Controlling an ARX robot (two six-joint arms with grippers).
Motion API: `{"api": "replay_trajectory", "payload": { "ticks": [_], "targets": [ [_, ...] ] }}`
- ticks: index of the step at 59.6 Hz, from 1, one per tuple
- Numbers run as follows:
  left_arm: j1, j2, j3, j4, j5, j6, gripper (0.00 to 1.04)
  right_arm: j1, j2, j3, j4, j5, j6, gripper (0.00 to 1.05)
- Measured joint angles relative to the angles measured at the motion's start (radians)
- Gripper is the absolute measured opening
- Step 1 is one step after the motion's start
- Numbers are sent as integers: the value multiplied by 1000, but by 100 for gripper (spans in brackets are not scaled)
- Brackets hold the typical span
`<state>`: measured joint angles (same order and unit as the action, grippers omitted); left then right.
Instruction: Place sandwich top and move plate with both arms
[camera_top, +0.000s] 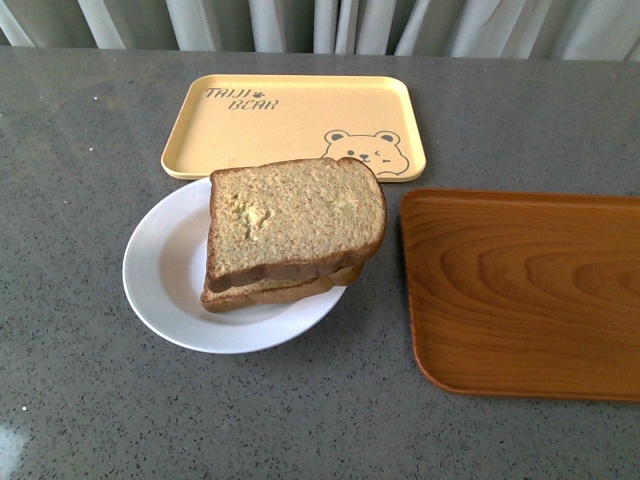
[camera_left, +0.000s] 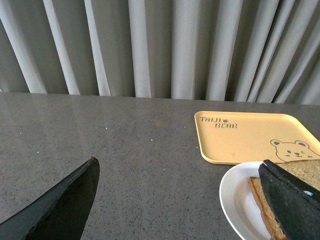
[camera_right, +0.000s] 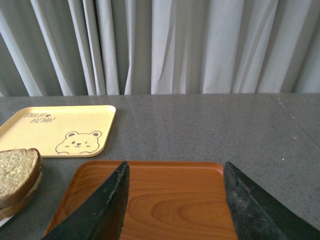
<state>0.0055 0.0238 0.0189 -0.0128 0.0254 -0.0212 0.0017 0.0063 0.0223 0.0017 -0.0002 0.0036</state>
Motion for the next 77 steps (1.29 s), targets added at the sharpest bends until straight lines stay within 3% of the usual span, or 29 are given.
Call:
{"api": "replay_trajectory", "payload": {
  "ticks": [4, 8, 12, 22, 36, 55, 77],
  "targets": [
    [85, 109, 75, -188, 239, -93, 96, 0, 0, 0, 0, 0, 0, 76],
    [165, 243, 107, -236, 410, -149, 96, 0, -1, 0, 0, -1, 0, 86],
    [232, 346, 110, -198, 534, -164, 96, 0, -1, 0, 0, 0, 0, 97],
    [365, 643, 146, 15, 797, -122, 96, 0, -1, 0, 0, 0, 0, 96],
    [391, 1161, 263, 266, 979, -2, 96, 0, -1, 0, 0, 0, 0, 96],
    [375, 1463, 371, 412, 1087, 25, 96, 0, -1, 0, 0, 0, 0, 96],
    [358, 1676, 485, 230, 1138, 220, 96, 0, -1, 0, 0, 0, 0, 96]
  ]
}}
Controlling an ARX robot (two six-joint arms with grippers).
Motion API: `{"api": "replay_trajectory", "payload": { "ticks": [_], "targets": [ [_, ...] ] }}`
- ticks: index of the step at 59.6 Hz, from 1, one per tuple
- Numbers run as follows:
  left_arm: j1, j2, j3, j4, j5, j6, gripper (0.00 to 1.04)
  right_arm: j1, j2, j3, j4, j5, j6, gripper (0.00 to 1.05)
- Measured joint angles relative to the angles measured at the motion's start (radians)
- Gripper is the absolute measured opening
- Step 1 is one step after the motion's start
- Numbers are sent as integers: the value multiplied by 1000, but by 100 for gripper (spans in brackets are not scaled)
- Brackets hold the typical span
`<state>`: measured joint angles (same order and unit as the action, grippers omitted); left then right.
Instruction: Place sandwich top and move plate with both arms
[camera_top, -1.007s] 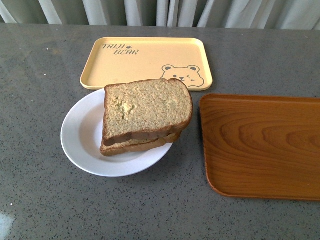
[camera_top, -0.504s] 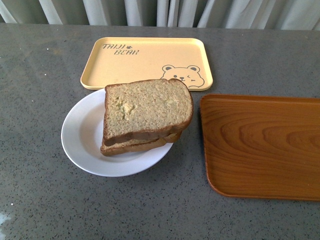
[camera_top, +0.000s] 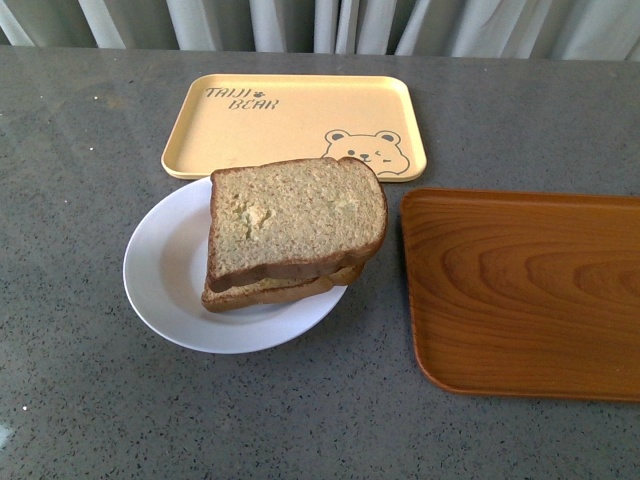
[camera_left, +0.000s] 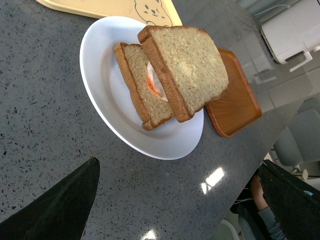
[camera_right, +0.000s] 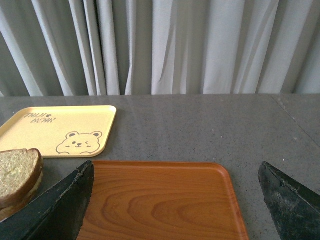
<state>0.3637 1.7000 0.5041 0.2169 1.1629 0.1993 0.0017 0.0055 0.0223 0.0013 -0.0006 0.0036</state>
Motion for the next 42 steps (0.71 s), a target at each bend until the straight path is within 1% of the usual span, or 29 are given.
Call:
{"api": "replay_trajectory", "payload": {
  "ticks": [9, 15, 22, 42],
  "targets": [
    [1, 81, 69, 21, -22, -47, 96, 0, 0, 0, 0, 0, 0, 96],
    [1, 135, 107, 100, -34, -147, 96, 0, 0, 0, 0, 0, 0, 96],
    [0, 202, 135, 174, -42, -220, 96, 0, 0, 0, 0, 0, 0, 96],
    [-40, 316, 196, 211, -91, -315, 96, 0, 0, 0, 0, 0, 0, 96]
  ]
}}
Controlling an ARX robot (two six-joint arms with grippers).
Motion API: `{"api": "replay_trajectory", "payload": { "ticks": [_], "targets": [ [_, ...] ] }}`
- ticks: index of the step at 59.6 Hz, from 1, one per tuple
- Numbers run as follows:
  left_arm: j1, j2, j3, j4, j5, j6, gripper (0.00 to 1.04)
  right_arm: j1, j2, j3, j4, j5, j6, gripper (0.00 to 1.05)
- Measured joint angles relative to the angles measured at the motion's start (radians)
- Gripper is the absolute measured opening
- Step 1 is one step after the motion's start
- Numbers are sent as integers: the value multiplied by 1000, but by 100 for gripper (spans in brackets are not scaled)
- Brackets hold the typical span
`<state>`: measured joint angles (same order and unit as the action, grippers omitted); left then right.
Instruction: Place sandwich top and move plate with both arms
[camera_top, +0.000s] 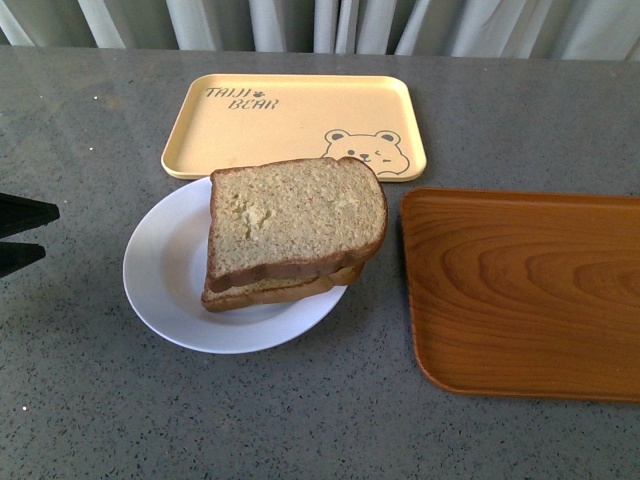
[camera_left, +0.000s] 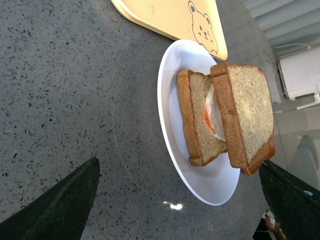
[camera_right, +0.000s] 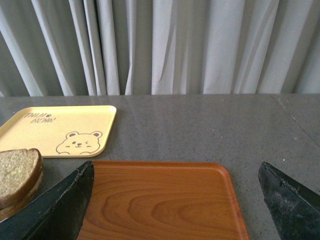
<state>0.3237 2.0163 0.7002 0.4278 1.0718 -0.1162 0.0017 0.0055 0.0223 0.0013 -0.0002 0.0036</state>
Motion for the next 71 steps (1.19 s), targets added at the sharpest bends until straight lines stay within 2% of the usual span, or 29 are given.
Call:
{"api": "replay_trajectory", "payload": {
  "ticks": [46, 71],
  "targets": [
    [-148, 99, 40, 175, -77, -232, 96, 0, 0, 0, 0, 0, 0, 96],
    [-212, 140, 42, 188, -98, -282, 96, 0, 0, 0, 0, 0, 0, 96]
  ]
}}
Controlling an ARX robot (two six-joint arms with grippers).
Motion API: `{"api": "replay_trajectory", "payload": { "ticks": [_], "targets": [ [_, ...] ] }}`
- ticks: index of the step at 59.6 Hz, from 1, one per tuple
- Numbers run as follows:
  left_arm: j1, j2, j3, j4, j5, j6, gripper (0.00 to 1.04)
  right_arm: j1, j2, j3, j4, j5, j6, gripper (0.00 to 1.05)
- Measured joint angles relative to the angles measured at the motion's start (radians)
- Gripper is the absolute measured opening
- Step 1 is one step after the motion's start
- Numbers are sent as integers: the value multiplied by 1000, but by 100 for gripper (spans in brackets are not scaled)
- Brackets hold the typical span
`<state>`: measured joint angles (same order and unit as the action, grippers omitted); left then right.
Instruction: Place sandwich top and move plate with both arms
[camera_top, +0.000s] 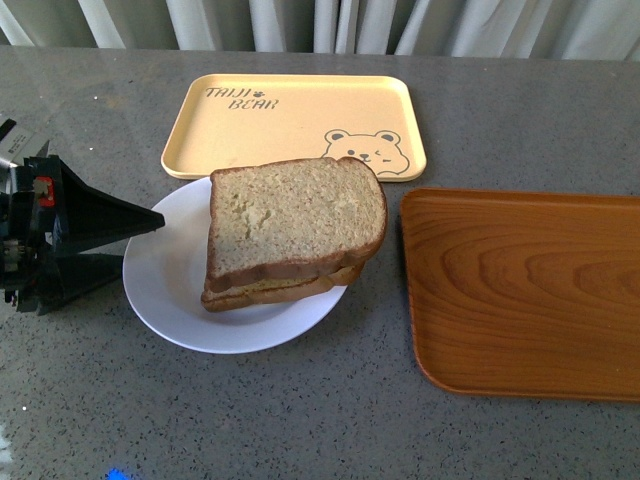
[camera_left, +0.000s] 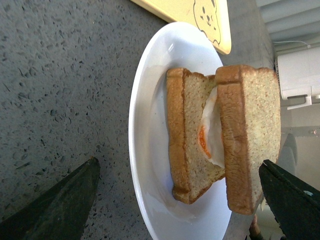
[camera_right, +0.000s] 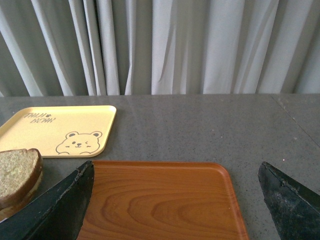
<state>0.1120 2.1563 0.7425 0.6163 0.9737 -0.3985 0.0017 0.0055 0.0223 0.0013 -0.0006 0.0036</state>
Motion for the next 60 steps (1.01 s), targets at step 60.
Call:
{"api": "replay_trajectory", "payload": {
  "ticks": [60],
  "targets": [
    [-27, 53, 37, 33, 16, -63, 62, 0, 0, 0, 0, 0, 0, 96]
  ]
}}
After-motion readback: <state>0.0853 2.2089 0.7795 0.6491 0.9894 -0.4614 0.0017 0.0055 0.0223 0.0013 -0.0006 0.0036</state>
